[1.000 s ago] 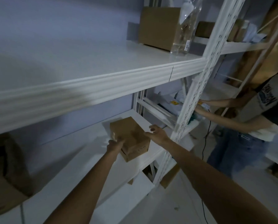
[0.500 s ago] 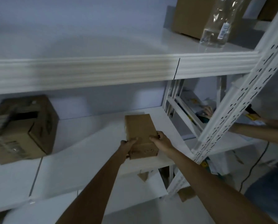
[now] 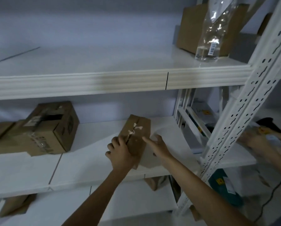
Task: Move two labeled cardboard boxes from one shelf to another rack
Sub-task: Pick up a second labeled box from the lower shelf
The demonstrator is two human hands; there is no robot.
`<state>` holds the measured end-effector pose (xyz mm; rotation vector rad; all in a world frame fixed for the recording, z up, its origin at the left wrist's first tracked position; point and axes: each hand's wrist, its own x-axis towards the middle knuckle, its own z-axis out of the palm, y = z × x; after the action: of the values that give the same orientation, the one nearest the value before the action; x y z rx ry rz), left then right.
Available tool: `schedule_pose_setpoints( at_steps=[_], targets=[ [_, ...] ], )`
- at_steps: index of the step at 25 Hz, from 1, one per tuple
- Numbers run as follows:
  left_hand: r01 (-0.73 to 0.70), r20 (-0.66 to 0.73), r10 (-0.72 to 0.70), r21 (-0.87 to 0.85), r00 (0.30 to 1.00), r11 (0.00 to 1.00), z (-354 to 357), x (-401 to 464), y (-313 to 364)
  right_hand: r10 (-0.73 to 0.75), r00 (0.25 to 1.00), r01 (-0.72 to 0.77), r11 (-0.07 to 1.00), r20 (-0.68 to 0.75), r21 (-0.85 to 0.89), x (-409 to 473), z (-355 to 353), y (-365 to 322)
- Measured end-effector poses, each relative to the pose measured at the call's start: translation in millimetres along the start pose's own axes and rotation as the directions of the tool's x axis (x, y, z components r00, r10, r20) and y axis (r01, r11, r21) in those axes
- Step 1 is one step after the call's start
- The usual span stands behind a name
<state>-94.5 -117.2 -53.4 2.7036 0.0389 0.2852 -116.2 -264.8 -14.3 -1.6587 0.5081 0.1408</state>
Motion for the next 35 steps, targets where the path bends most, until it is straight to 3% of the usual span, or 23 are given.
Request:
schedule_pose_setpoints(
  at_steps=[1, 3, 6, 9, 11, 13, 14, 17, 19, 20, 21, 22, 23, 24, 26, 29, 35],
  targets=[
    [-0.132, -0.108, 0.147, 0.135, 0.983, 0.982, -4.8, -11.7, 3.7, 0.024, 0.999, -0.027, 0.997, 0.034, 0.066, -4.6, 10.0, -7.3],
    [-0.338, -0.158, 0.394, 0.293, 0.905, 0.894, -0.8, -28.9, 3.3, 0.104, 0.991, -0.117, 0.977, 0.078, 0.181, -5.1, 23.2, -14.0],
    [-0.501, -0.051, 0.578, 0.441, 0.814, 0.745, 2.7, -44.8, -2.5, 0.265, 0.959, -0.283, 0.905, 0.101, 0.317, 2.4, 34.8, -6.3],
    [-0.572, 0.057, 0.654, 0.545, 0.754, 0.613, 9.5, -52.3, -6.1, 0.329, 0.942, -0.326, 0.849, 0.066, 0.417, 22.9, 39.3, 16.6],
    [-0.595, -0.017, 0.699, 0.511, 0.715, 0.621, 5.1, -58.0, -6.5, 0.328, 0.941, -0.335, 0.853, 0.088, 0.400, 21.0, 40.7, 19.2],
    [-0.651, -0.084, 0.709, 0.332, 0.700, 0.682, -9.2, -73.2, -10.0, 0.300, 0.949, -0.315, 0.878, 0.098, 0.360, 4.2, 37.2, 7.0],
    [-0.636, -0.143, 0.667, 0.209, 0.731, 0.742, -21.3, -76.1, -9.6, 0.287, 0.954, -0.299, 0.883, 0.086, 0.362, 3.1, 33.1, 4.9],
    [-0.392, -0.223, 0.371, -0.059, 0.901, 0.918, -60.4, -53.6, -7.7, 0.193, 0.978, -0.207, 0.912, 0.075, 0.355, 4.3, 16.0, 1.8],
    [-0.136, -0.033, 0.132, -0.204, 0.991, 0.969, -75.6, -14.4, -18.9, 0.117, 0.989, -0.140, 0.942, 0.092, 0.305, -0.3, 8.9, 1.9],
    [0.022, 0.143, 0.019, -0.282, 0.990, 0.959, -80.2, 6.3, -27.8, 0.086, 0.991, -0.113, 0.951, 0.105, 0.288, -2.2, 5.8, 2.5],
    [0.167, 0.347, -0.037, -0.355, 0.937, 0.920, -83.8, 21.5, -37.5, 0.060, 0.991, -0.091, 0.959, 0.123, 0.270, -4.2, 3.1, 3.3],
    [0.302, 0.552, -0.017, -0.429, 0.834, 0.851, -83.8, 29.4, -47.6, 0.042, 0.989, -0.079, 0.963, 0.143, 0.259, -8.2, 0.5, 2.8],
    [0.432, 0.705, 0.068, -0.505, 0.706, 0.747, -82.2, 31.7, -57.0, 0.033, 0.987, -0.072, 0.966, 0.159, 0.249, -10.0, -0.8, 3.5],
    [0.538, 0.771, 0.172, -0.567, 0.613, 0.624, -79.3, 29.4, -65.5, 0.020, 0.983, -0.063, 0.971, 0.181, 0.232, -12.5, -1.4, 4.6],
    [0.615, 0.773, 0.286, -0.627, 0.567, 0.478, -69.5, 21.1, -79.4, -0.004, 0.977, -0.041, 0.978, 0.214, 0.206, -16.7, 0.4, 6.9],
    [0.627, 0.738, 0.313, -0.673, 0.597, 0.391, -53.6, 15.0, -92.1, -0.011, 0.970, -0.034, 0.983, 0.244, 0.181, -18.1, 1.2, 10.8],
    [0.597, 0.707, 0.300, -0.704, 0.640, 0.385, -61.5, 12.1, -93.5, -0.019, 0.966, -0.038, 0.975, 0.257, 0.217, -22.7, 0.1, 6.3]
  ],
)
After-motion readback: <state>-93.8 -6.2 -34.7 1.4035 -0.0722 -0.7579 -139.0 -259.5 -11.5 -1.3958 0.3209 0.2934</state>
